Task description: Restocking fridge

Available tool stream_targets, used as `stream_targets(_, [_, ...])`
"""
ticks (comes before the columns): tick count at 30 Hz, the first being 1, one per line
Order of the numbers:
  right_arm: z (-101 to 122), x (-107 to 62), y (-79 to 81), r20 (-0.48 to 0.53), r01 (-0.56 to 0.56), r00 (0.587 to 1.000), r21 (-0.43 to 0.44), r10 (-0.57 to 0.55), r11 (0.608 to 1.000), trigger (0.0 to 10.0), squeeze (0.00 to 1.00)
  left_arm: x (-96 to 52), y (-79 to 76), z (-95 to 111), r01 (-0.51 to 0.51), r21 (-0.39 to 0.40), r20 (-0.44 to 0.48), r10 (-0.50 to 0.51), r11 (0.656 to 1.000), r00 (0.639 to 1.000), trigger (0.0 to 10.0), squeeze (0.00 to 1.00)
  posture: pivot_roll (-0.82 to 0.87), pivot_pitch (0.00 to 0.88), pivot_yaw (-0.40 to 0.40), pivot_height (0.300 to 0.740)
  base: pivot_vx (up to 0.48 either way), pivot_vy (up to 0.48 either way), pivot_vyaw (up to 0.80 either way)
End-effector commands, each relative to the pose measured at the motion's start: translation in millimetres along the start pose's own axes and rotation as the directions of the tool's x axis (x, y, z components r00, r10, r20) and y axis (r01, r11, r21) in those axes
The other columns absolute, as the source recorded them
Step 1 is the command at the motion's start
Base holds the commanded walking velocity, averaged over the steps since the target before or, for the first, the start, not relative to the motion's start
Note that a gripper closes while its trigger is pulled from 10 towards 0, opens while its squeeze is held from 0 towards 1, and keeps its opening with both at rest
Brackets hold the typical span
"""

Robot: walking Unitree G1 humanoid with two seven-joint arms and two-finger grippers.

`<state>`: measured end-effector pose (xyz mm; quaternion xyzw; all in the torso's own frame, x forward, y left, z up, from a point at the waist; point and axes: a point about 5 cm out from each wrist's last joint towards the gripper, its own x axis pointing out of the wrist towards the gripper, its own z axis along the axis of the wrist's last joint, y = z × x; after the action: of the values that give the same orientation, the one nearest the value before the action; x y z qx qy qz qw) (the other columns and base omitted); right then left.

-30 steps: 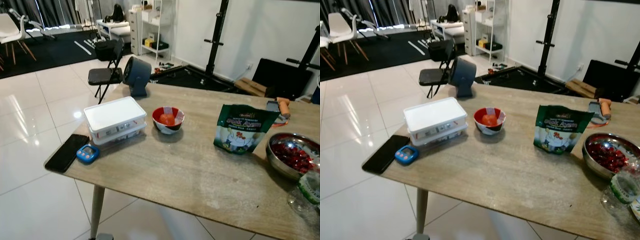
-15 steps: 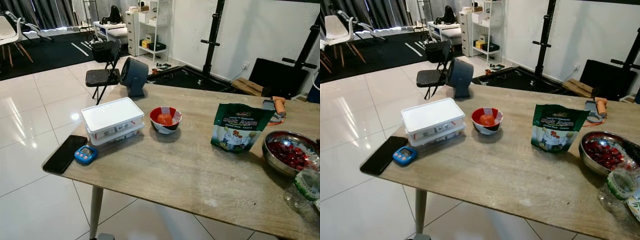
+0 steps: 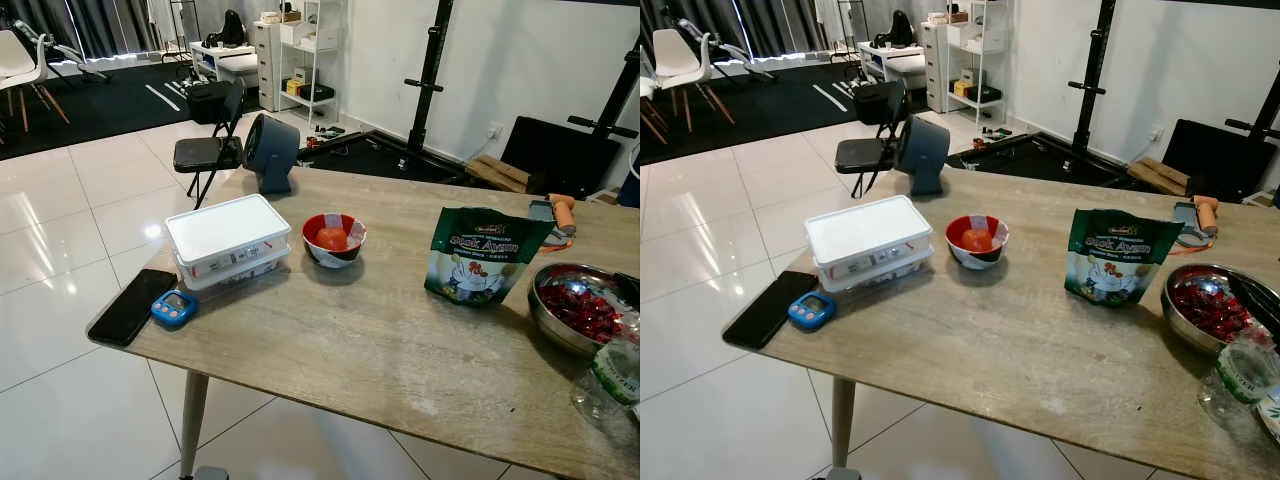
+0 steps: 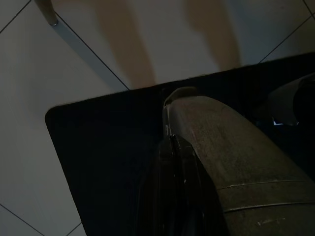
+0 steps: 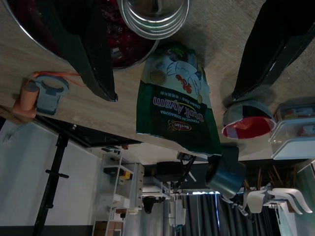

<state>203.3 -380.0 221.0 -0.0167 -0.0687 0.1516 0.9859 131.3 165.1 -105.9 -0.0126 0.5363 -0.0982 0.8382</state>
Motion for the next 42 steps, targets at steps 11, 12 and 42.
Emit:
stream_targets(11, [-11.6,2.1,0.2,-0.065,0.007,0.998,-0.01,-0.007,1.0,10.0,0.0,0.2,-2.6,-5.0,0.006,0.009,-0.026,-0.006,1.0,1.0,10.0,0.0,-0.12,0.0,-0.003,0.74,0.0,0.0,0.0])
stream_targets(12, [-11.7,1.8,0.1,-0.065,0.007,0.998,-0.01,-0.008,1.0,10.0,0.0,0.1,-2.5,-5.1,0.006,0.01,-0.026,-0.006,1.0,1.0,10.0,0.0,-0.12,0.0,-0.003,0.74,0.0,0.0,0.0])
stream_targets(42, [-0.8,-23.5,-7.1,-0.056,0.048,0.997,-0.041,-0.05,0.998,1.5,0.0,-0.4,-1.5,-6.7,0.007,0.009,-0.032,-0.006,1.0,0.999,10.0,0.0,-0.12,0.0,0.005,0.74,0.0,0.0,0.0])
